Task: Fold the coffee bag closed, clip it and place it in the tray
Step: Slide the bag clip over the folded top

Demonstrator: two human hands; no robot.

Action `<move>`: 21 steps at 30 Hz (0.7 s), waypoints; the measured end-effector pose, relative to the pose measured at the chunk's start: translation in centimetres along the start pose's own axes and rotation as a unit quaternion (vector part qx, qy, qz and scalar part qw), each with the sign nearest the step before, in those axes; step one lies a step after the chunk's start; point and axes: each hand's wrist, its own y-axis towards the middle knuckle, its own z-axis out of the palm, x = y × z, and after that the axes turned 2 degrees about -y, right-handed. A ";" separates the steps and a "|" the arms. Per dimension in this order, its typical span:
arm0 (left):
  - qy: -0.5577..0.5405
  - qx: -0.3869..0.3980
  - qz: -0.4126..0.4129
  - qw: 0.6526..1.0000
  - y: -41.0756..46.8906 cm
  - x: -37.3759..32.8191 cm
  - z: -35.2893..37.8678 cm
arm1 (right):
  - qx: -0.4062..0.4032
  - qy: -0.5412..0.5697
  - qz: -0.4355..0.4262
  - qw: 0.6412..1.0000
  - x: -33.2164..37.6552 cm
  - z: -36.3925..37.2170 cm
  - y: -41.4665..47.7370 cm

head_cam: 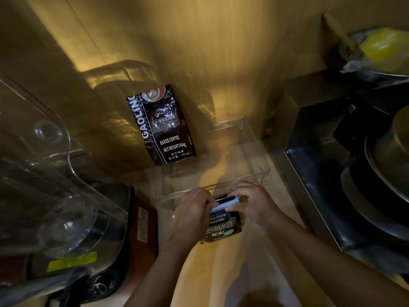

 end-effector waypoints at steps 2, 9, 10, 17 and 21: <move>0.001 -0.008 0.016 1.000 -0.1 -0.3 0.3 | 0.004 0.024 0.004 1.000 0.0 -0.1 -0.1; 0.004 -0.006 0.057 0.998 0.2 0.0 0.4 | -0.012 0.045 -0.007 0.999 0.4 0.0 -0.2; 0.014 0.000 0.055 0.998 0.2 0.1 0.4 | -0.017 0.045 -0.012 0.999 0.5 0.0 -0.2; 0.059 0.005 0.061 0.996 0.2 -0.1 0.9 | -0.016 0.041 -0.012 0.999 0.8 0.0 -0.2; 0.053 0.019 0.025 0.998 0.7 -0.6 1.2 | -0.014 0.036 -0.014 0.999 1.2 -0.1 0.0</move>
